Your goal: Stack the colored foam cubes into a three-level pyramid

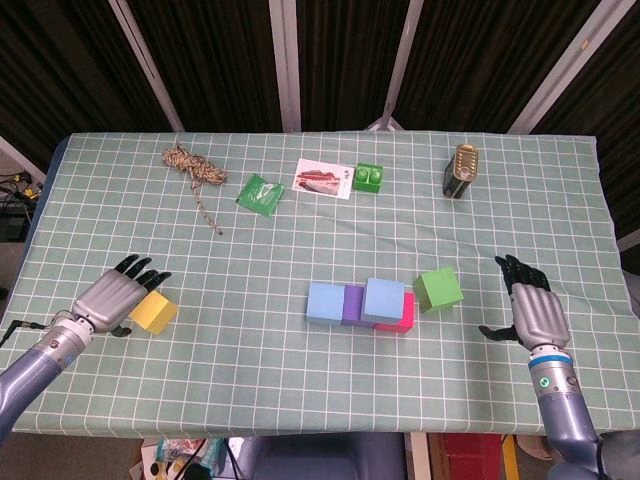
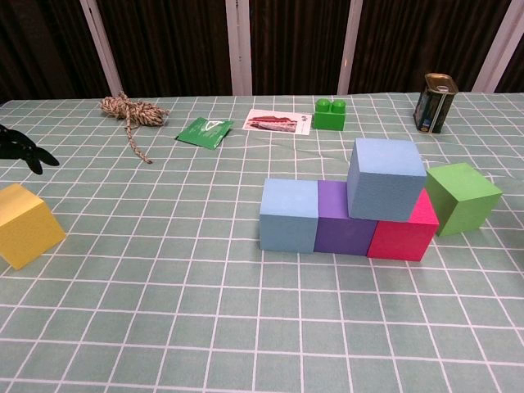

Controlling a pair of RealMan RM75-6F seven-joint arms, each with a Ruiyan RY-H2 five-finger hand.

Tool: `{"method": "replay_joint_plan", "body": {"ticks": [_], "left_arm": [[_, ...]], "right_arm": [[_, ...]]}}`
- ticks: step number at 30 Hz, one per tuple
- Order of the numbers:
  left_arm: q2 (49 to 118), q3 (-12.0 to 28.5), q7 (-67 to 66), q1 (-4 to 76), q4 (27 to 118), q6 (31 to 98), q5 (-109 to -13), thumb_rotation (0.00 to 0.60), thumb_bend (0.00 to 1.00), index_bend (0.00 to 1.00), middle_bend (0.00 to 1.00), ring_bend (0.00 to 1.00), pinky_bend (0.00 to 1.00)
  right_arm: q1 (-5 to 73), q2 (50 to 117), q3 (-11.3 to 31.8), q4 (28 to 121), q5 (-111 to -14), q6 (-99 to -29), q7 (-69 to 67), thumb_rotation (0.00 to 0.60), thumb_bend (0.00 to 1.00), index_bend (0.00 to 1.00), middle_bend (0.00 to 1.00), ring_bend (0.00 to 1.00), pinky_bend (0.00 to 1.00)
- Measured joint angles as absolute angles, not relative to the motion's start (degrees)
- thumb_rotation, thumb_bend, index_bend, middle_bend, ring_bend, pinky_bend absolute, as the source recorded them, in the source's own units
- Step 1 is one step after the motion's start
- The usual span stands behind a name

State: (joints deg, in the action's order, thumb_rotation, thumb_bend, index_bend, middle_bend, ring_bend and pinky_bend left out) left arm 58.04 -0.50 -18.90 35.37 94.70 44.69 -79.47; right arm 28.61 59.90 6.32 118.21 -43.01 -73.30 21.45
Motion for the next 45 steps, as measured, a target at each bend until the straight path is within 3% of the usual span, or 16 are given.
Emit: {"method": "replay_joint_plan", "body": {"ticks": [10,21,34,45], "left_arm": [[61.1,-0.9,-16.1,36.1,91.9,43.9,-80.5,0.600,0.10,0.00,0.20,0.00,0.00],[63.0,-0.7,-14.7,35.9,92.5,44.5,-78.1,0.600,0.33,0.00,0.27,0.00,0.00],[61.7,0.6,-14.7,35.7,96.0,45.5,-72.7,0.600,0.37,0.00,0.28,0.00,0.00],[64.5,2.9,-23.6,37.5,99.4,48.3,-60.9,0.600,0.37,0.00,0.28,0.00,0.00]], "right_arm": [[28.2,60.5,6.9,117.8,-42.8,-73.4,21.7,0.600,0.17,0.00,0.00,0.00,0.00],[27.5,60.5,7.7,117.8,-43.0,-73.1,21.0,0.600,0.17,0.00,0.00,0.00,0.00],[27.0,60.4,8.4,118.0,-43.4,-72.4,20.4,0.600,0.17,0.00,0.00,0.00,0.00],[26.7,60.3,8.6,118.2,-43.6,-71.6,20.0,0.600,0.17,0.00,0.00,0.00,0.00]]}}
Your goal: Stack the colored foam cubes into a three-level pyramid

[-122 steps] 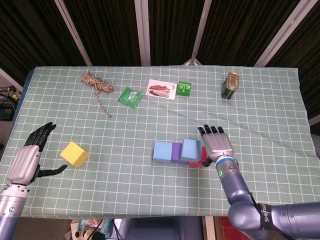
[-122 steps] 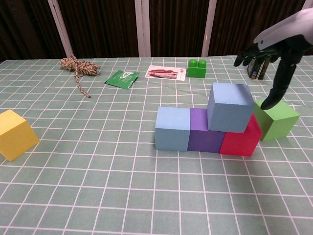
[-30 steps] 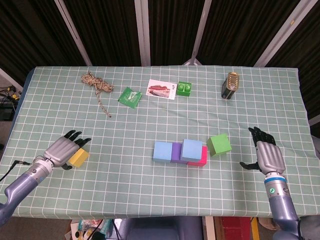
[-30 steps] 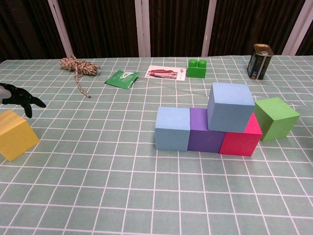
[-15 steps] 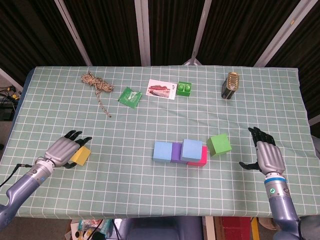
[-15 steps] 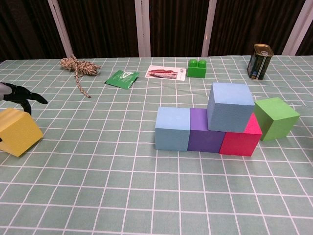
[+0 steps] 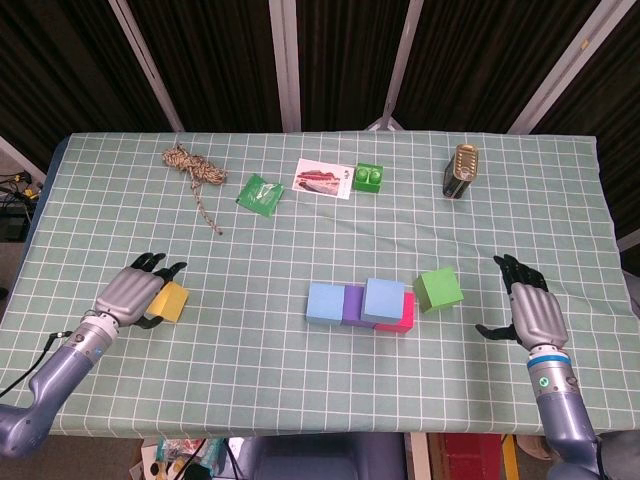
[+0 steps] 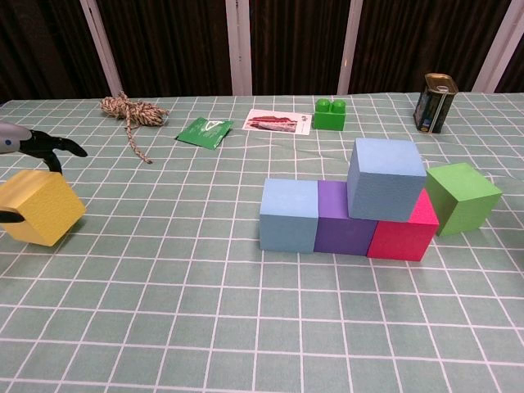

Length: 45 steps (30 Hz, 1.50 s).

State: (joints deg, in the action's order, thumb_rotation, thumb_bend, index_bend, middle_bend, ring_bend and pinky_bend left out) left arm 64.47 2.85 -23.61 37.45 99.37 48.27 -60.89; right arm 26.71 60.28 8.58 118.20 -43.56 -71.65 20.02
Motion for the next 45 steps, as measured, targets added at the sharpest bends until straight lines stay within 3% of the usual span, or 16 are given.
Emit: {"method": "replay_joint_plan", "body": {"ticks": [24,32,39,45], "left_arm": [[80.5,10.7,-45.4,51.5,106.1,63.5,-26.3,0.600,0.37,0.01,0.24,0.00,0.00],[83.2,11.3,-46.8,53.9,105.4,64.9,-23.0,0.600,0.35,0.01,0.22,0.00,0.00],[84.9,11.5,-46.1,54.9,104.1,64.8,-22.4,0.600,0.20,0.00,0.03,0.00,0.00],[84.8,11.3,-44.5,54.5,104.4,65.7,-25.1,0.600,0.19,0.00,0.03,0.00,0.00]], "right_arm": [[26.2,59.5,9.1,118.3,-44.1,-70.6,18.8,0.600,0.17,0.00,0.00,0.00,0.00],[26.1,59.4,9.1,118.3,-44.4,-70.4,18.6,0.600,0.17,0.00,0.00,0.00,0.00],[26.1,59.4,9.2,118.3,-44.4,-70.3,18.6,0.600,0.17,0.00,0.00,0.00,0.00],[26.0,59.3,9.3,118.2,-44.5,-70.3,18.4,0.600,0.17,0.00,0.00,0.00,0.00]]}}
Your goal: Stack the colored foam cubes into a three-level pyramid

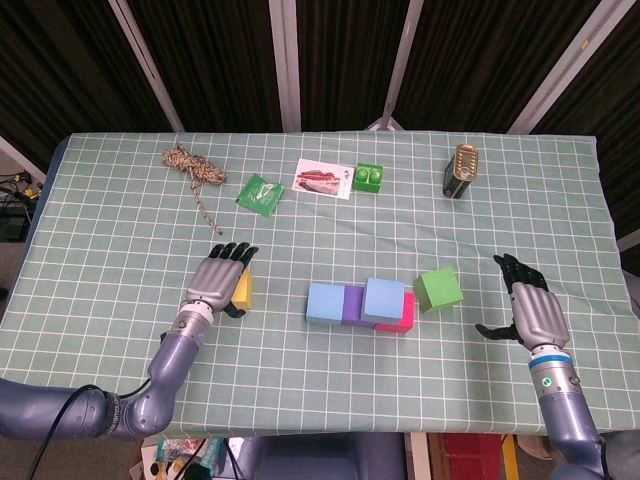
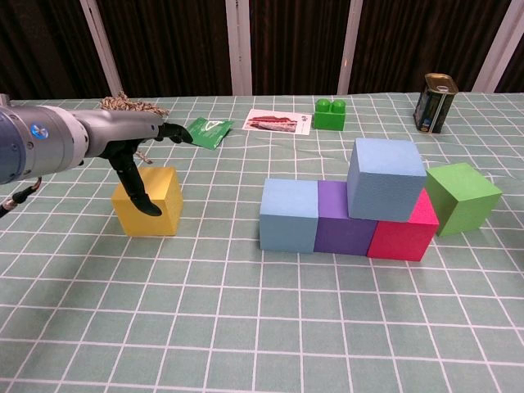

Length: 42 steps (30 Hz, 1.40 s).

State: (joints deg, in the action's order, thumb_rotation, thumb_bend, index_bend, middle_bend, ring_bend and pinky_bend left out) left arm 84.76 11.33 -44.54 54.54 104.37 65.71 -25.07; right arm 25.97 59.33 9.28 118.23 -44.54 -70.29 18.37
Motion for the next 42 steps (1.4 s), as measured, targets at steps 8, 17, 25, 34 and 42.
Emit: {"method": "replay_joint_plan", "body": {"ticks": [8,17,25,34,42], "left_arm": [[82.6,8.5,-45.1,53.5,104.8,66.9,-27.3,0.600,0.19,0.00,0.17,0.00,0.00],[82.3,5.9,-41.0,52.0,100.2,63.9,-36.9,0.600,0.19,0.00,0.26,0.00,0.00],[83.7,5.6,-37.1,50.9,97.4,61.0,-39.6,0.600,0.24,0.00,0.27,0.00,0.00],[84.2,5.5,-36.5,50.5,97.2,60.5,-39.4,0.600,0.43,0.00,0.29,0.00,0.00],[83.8,5.8,-35.8,50.1,98.6,60.9,-41.2,0.600,0.43,0.01,0.29,0.00,0.00]], "right_arm": [[25.8,59.2,9.4,118.4,-44.8,-70.2,18.0,0.600,0.17,0.00,0.00,0.00,0.00],[25.9,59.5,9.3,118.6,-44.8,-70.1,18.3,0.600,0.17,0.00,0.00,0.00,0.00],[25.9,59.4,9.4,118.7,-44.7,-70.1,18.4,0.600,0.17,0.00,0.00,0.00,0.00],[25.7,59.3,9.4,118.7,-44.9,-70.3,18.1,0.600,0.17,0.00,0.00,0.00,0.00],[25.7,59.5,9.6,118.7,-44.9,-70.3,18.0,0.600,0.17,0.00,0.00,0.00,0.00]]}}
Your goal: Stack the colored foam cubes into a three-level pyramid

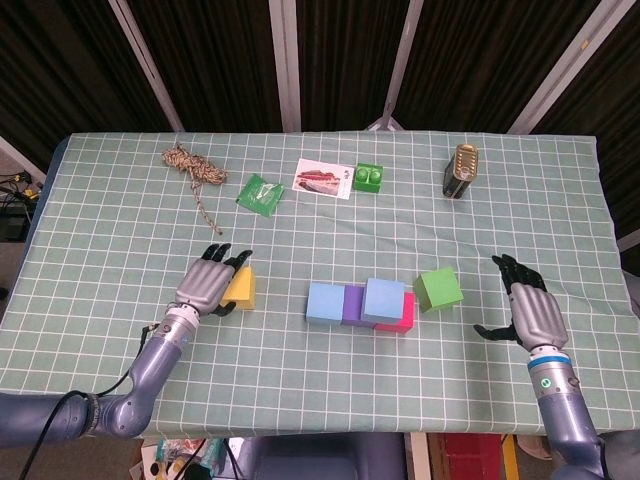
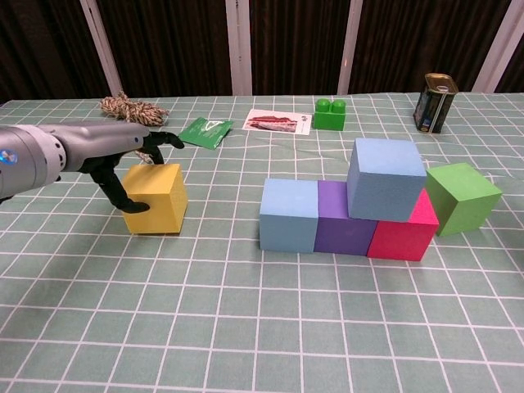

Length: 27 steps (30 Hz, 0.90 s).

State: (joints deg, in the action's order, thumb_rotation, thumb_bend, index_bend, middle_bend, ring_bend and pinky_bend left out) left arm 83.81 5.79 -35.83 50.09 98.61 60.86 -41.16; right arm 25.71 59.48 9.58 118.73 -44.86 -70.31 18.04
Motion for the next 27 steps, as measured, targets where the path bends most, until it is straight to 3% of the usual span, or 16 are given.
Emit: {"method": "replay_joint_plan", "body": {"ticks": [10,20,27], "left_arm": [[81.6,8.9,-38.3,52.3,104.3,61.8,-41.1,0.600,0.43,0.01,0.29,0.00,0.00],[77.4,14.3,-45.3,58.8,113.0,62.9,-30.6,0.600,0.43,0.01,0.29,0.00,0.00],[79.3,16.4,-49.0,64.2,113.4,64.0,-23.9,0.600,0.43,0.01,0.29,0.00,0.00]], "right_arm": [[25.6,59.2,9.7,119.0,-45.0,-69.8,17.2,0.600,0.17,0.00,0.00,0.00,0.00],[25.6,58.3,10.4,119.3,-44.6,-68.3,15.2,0.600,0.17,0.00,0.00,0.00,0.00],[25.6,57.6,10.6,119.8,-44.7,-67.2,13.8,0.600,0.17,0.00,0.00,0.00,0.00]]}}
